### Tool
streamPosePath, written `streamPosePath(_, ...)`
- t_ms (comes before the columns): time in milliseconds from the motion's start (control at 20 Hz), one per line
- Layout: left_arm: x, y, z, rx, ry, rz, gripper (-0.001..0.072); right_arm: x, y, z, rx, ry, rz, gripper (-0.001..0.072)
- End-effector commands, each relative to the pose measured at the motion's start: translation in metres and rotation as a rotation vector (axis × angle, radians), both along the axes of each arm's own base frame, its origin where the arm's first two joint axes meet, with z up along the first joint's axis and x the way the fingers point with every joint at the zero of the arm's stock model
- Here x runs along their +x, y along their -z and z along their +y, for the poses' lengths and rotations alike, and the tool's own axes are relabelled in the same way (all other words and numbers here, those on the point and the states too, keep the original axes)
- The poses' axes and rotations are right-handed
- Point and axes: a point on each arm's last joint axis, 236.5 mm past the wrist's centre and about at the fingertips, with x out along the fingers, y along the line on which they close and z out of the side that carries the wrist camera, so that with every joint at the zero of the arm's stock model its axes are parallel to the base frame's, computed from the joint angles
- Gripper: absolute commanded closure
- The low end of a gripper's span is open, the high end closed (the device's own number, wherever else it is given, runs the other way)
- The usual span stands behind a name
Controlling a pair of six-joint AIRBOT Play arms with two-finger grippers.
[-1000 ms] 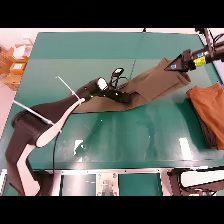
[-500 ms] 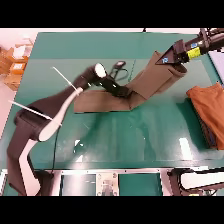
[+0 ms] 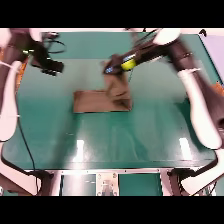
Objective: Fold the shirts.
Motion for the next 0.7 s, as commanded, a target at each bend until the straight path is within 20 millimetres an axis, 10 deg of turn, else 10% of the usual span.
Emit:
streamPosePath(0,-0.009,-0.021,0.087,0.055,-0.174,-0.034,0.0682,-0.003,0.070,0.125,0.083,0.074,-0.045,0.0672)
streamPosePath(100,-0.007,-0.020,0.099,-0.008,-0.211,-0.052,0.0682,-0.001,0.108,0.165,0.117,0.151,-0.063,0.0155)
streamPosePath(300,-0.006,-0.020,0.110,-0.071,-0.247,-0.068,0.0682,0.035,0.078,0.115,0.113,0.159,-0.053,0.0192)
streamPosePath(450,-0.004,-0.020,0.100,-0.111,-0.235,-0.073,0.0682,0.072,0.044,0.013,0.054,0.197,-0.018,0.0243)
streamPosePath(650,-0.002,-0.021,0.089,-0.153,-0.220,-0.075,0.0681,0.077,0.070,-0.128,-0.141,0.265,0.150,0.0242)
